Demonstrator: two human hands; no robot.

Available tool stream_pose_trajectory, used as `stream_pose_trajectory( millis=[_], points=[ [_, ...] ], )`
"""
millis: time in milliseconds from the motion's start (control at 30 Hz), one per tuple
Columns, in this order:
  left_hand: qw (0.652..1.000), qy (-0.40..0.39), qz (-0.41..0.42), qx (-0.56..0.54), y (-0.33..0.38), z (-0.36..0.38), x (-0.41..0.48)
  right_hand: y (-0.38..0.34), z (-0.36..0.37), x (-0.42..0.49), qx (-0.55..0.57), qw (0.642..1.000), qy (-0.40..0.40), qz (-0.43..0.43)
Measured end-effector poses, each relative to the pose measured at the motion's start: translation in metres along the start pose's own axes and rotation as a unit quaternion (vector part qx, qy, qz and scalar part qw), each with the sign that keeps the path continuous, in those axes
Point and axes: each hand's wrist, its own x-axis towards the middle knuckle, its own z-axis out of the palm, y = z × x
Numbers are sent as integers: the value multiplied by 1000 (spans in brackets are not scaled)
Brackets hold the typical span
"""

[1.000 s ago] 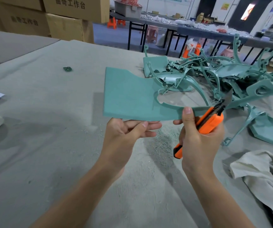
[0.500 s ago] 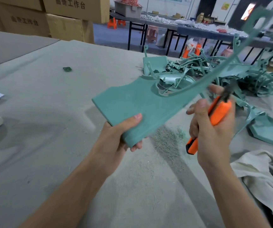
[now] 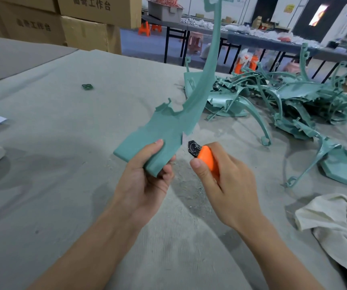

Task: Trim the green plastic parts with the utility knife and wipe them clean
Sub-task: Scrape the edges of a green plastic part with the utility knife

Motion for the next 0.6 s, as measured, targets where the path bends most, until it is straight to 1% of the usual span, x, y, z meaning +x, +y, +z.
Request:
stream_pose_trajectory(
  millis=[233,433,500,600],
  points=[
    [999,-11,-29,-9,4,2,-5,-4,-2,1,-19,999,28,-13],
    [999,-14,-33,-22,2,3,-7,-1,-4,4,-19,998,63,9],
    [999,-20,-37,-17,1,3,-7,4,-6,7,-11,996,84,20],
    [999,-26,-40,3,-2,4,-9,15,-11,13,9,989,139,56]
  ],
)
